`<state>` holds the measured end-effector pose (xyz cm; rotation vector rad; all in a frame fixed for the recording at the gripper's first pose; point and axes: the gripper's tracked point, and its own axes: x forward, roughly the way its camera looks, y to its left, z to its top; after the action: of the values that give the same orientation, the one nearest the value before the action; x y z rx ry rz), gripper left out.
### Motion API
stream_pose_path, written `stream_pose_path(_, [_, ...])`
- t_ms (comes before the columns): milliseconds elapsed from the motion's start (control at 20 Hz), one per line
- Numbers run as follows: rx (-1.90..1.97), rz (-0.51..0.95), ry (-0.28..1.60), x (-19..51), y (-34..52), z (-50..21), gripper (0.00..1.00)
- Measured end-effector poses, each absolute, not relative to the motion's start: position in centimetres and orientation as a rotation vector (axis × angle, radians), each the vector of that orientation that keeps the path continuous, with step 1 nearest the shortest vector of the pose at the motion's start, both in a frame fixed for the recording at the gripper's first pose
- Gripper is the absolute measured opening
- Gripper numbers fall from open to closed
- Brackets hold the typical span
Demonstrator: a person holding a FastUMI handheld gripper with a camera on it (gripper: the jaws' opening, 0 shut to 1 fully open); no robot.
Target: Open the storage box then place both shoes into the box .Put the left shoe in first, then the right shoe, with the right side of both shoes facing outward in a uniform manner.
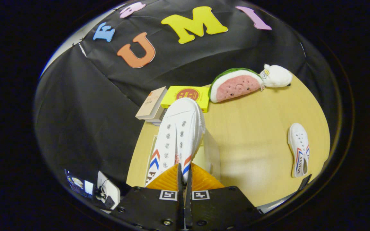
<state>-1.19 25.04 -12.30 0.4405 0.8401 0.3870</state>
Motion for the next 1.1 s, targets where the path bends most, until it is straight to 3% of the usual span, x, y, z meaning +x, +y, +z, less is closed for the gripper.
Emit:
stream_pose_path(500, [0.368, 0.386, 0.942, -1.6, 33.6, -17.4, 0.02])
stream_pose_path(1100, [0.315, 0.364, 0.988, -0.9, 35.5, -21.3, 0.02])
